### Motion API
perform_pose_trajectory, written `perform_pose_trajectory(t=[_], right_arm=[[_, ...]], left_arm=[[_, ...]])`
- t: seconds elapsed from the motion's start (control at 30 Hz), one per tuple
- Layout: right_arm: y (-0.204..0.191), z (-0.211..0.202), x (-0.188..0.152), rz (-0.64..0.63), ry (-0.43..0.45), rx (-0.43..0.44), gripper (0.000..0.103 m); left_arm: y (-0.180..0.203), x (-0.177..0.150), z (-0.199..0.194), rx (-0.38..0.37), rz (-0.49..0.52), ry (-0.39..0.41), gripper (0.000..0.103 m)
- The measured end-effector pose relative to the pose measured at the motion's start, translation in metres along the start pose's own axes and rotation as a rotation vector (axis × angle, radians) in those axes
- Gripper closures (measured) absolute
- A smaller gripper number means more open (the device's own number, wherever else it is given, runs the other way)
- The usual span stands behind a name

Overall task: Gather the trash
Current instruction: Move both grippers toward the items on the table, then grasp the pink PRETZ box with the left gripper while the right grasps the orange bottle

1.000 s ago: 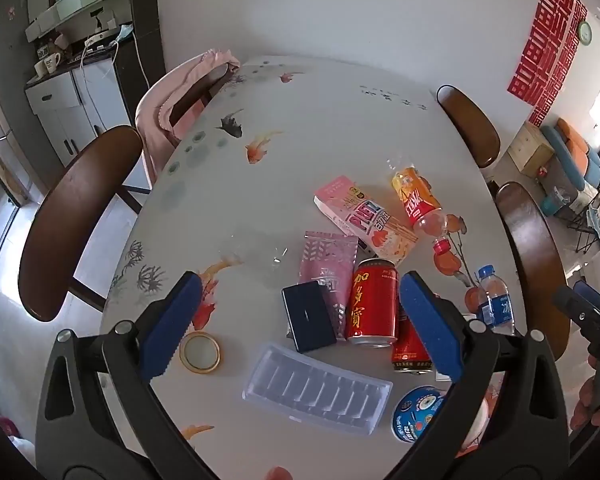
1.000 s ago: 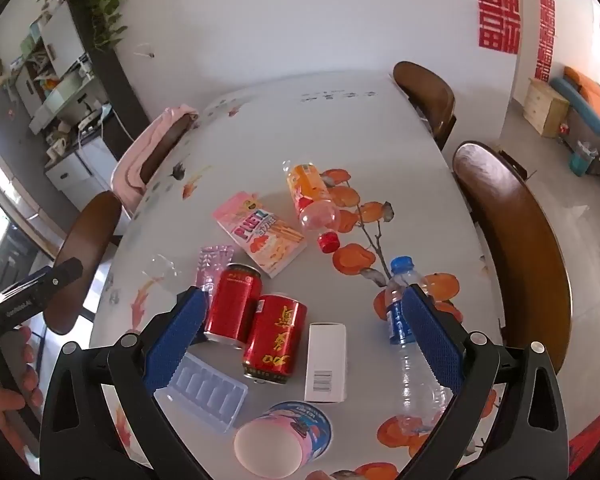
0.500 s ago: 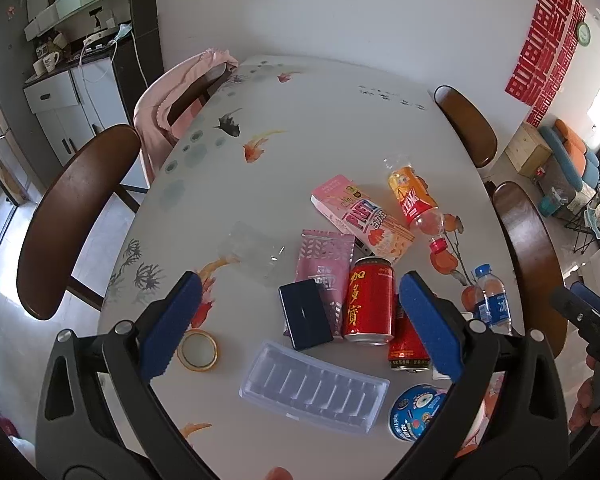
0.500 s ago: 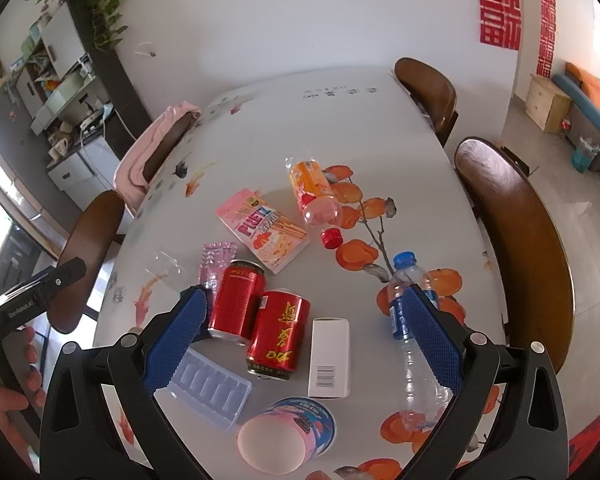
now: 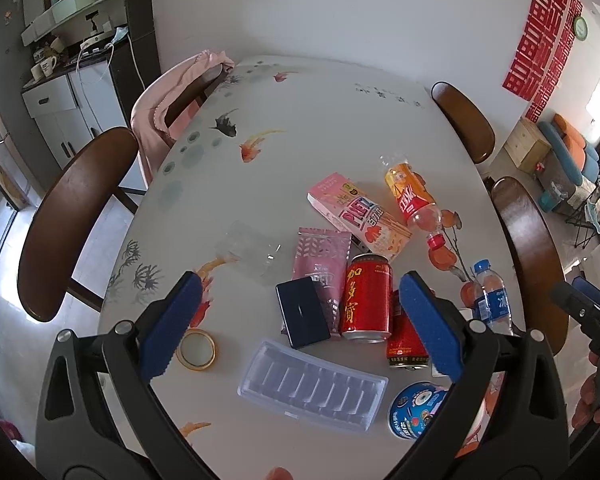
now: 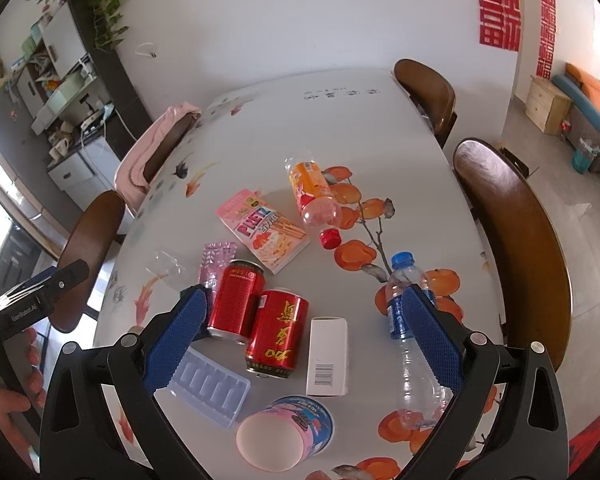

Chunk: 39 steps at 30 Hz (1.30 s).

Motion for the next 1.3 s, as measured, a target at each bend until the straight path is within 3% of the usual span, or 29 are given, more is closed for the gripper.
perform_pose_trajectory(t=[0.43, 0.9, 1.3], right_arm=[[0.017, 0.017, 0.011, 0.02, -0.026, 0.001, 0.006], [0.036, 0.071, 0.046, 0.027, -0.081, 0.032, 0.006], [0.027, 0.14, 0.085, -0.009, -0.161, 0.076, 0.006]], left_arm=[[0.033, 0.002, 0.028, -0.035, 0.043, -0.054, 0.007], [0.072, 0.025, 0.093, -0.068, 0.069, -0.151, 0.007], [0.076, 0.043, 0.167, -0.057, -0.021, -0.272, 0.007]])
Point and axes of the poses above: each gripper's, at about its wrist camera, not at the fingertips, and z roughly the way its jaws point, y to its right, x to its top, the point moved 10 cm from there along z, roughly the way its jaws point, and after that the axes turned 7 degrees about z, right-handed, at the moved point
